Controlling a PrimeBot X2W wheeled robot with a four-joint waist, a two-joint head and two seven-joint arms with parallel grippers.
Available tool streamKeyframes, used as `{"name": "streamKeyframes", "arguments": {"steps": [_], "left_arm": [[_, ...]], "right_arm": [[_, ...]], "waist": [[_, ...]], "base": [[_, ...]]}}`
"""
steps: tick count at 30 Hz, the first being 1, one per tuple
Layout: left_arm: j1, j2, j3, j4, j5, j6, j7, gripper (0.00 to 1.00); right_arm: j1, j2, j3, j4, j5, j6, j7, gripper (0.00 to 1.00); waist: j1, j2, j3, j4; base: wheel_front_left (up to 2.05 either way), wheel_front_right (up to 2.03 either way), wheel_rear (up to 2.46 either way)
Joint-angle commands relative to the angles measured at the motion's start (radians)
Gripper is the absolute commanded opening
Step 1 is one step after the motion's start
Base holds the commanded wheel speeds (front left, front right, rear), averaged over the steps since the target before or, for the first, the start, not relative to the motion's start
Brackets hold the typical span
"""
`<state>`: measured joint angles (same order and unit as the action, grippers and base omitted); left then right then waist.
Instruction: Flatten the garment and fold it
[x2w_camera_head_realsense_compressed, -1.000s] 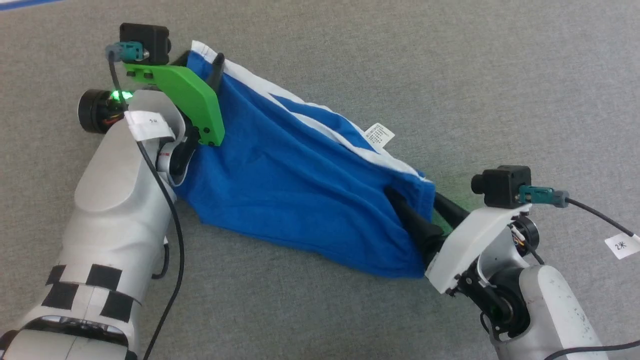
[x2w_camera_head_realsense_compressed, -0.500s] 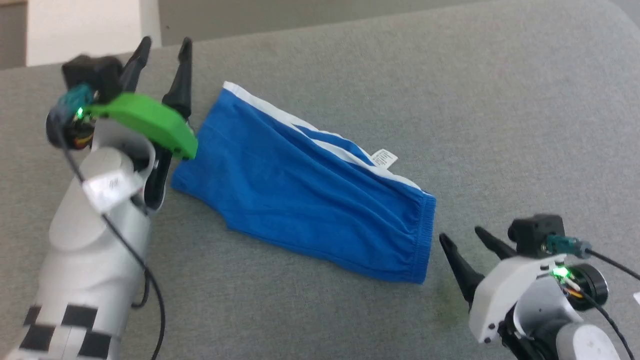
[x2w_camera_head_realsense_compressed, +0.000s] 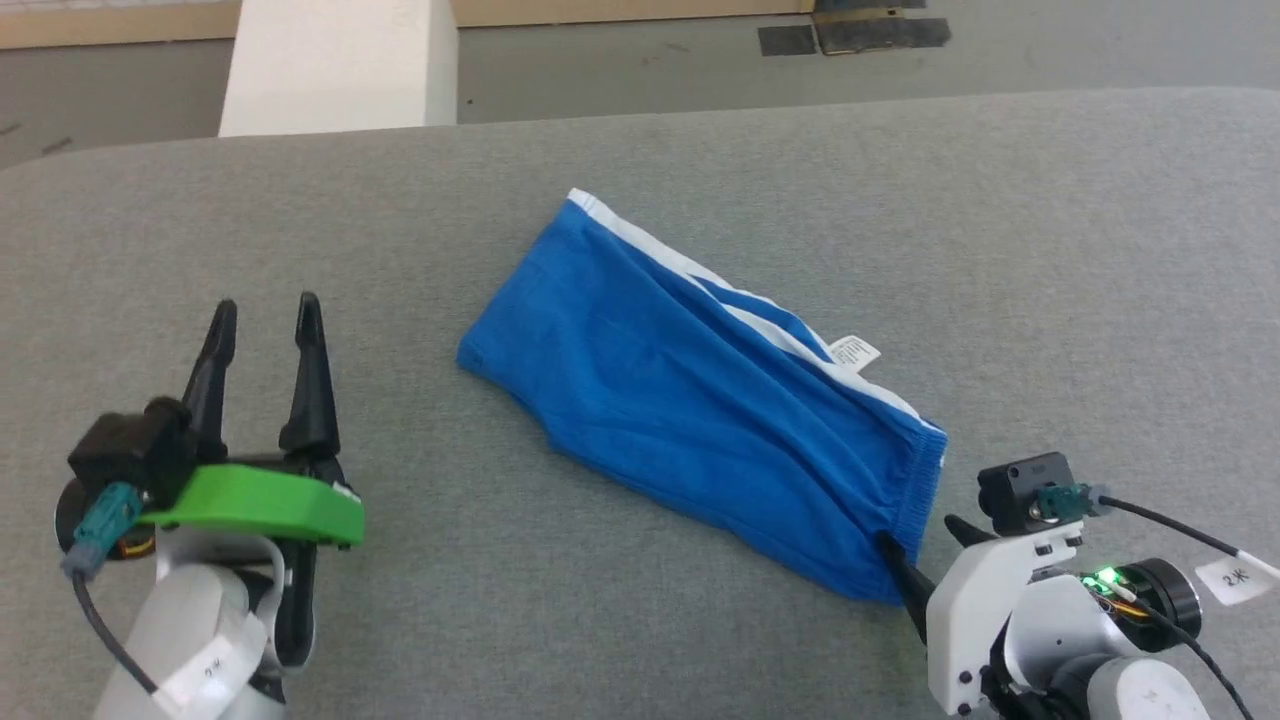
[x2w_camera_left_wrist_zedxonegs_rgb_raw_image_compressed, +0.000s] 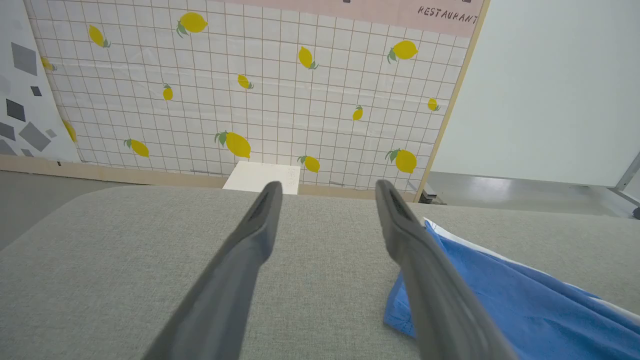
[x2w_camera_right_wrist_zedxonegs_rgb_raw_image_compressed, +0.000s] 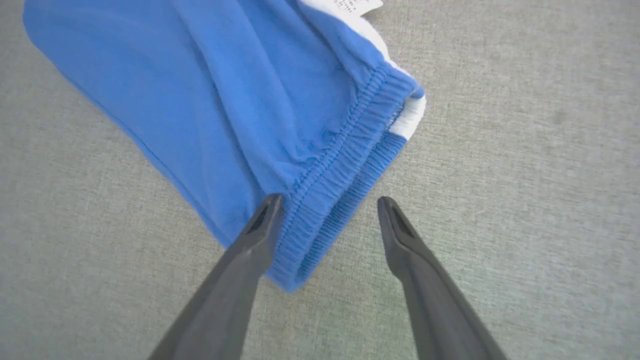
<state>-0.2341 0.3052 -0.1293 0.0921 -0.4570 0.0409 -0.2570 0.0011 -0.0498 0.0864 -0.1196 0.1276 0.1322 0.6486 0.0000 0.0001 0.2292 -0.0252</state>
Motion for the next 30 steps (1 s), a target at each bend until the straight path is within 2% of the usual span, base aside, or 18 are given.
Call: {"name": "streamKeyframes", "arguments": {"steps": [1, 10, 11, 12, 13, 19, 22, 24, 30], "left_arm": [[0.022, -0.005, 0.005, -0.014, 0.009, 0.005, -0.004, 1.0], [0.066, -0.015, 0.009, -0.04, 0.01, 0.003, -0.005, 1.0], [0.068, -0.016, 0.008, -0.039, 0.009, 0.002, -0.005, 1.0], [0.07, -0.016, 0.008, -0.037, 0.009, 0.002, -0.005, 1.0], [0.072, -0.016, 0.007, -0.036, 0.008, 0.0, -0.005, 1.0], [0.066, -0.01, -0.013, -0.017, 0.004, -0.013, 0.018, 1.0], [0.041, -0.004, -0.033, 0.005, -0.006, -0.022, 0.078, 1.0], [0.01, -0.004, -0.053, 0.024, -0.015, -0.028, 0.14, 1.0], [-0.148, -0.009, -0.136, 0.125, -0.023, -0.026, 0.423, 1.0]], "right_arm": [[-0.024, -0.001, -0.005, 0.026, -0.01, -0.002, 0.004, 1.0], [-0.069, 0.0, -0.009, 0.213, -0.019, -0.002, 0.001, 1.0], [-0.072, 0.0, -0.007, 0.228, -0.018, -0.002, 0.004, 0.5], [-0.078, 0.0, -0.003, 0.241, -0.016, -0.002, 0.001, 0.23], [-0.082, 0.0, -0.001, 0.246, -0.016, -0.002, -0.006, 0.0], [-0.103, 0.0, -0.017, 0.255, -0.017, -0.002, -0.032, 0.0], [-0.116, 0.0, -0.024, 0.244, -0.015, -0.002, -0.041, 0.0], [-0.121, 0.0, -0.028, 0.236, -0.012, -0.002, -0.042, 0.0], [-0.134, 0.0, -0.029, 0.208, -0.005, -0.002, -0.041, 0.0]], "waist": [[0.0, -0.0001, 0.003, 0.014], [0.0, -0.0001, 0.007, 0.023], [0.0, -0.0001, 0.006, 0.022], [0.0, -0.0001, 0.004, 0.021], [0.0, -0.0001, 0.002, 0.02], [0.0, -0.0001, -0.002, 0.006], [0.0, -0.0001, 0.001, -0.006], [0.0, -0.0001, 0.006, -0.012], [0.0, -0.0001, 0.043, -0.025]], "base": [[0.0, 0.0, 0.0], [0.0, 0.0, 0.0], [0.0, 0.0, 0.0], [0.0, 0.0, 0.0], [0.0, 0.0, 0.0], [0.0, 0.0, 0.0], [0.0, 0.0, 0.0], [0.0, 0.0, 0.0], [0.0, 0.0, 0.0]]}}
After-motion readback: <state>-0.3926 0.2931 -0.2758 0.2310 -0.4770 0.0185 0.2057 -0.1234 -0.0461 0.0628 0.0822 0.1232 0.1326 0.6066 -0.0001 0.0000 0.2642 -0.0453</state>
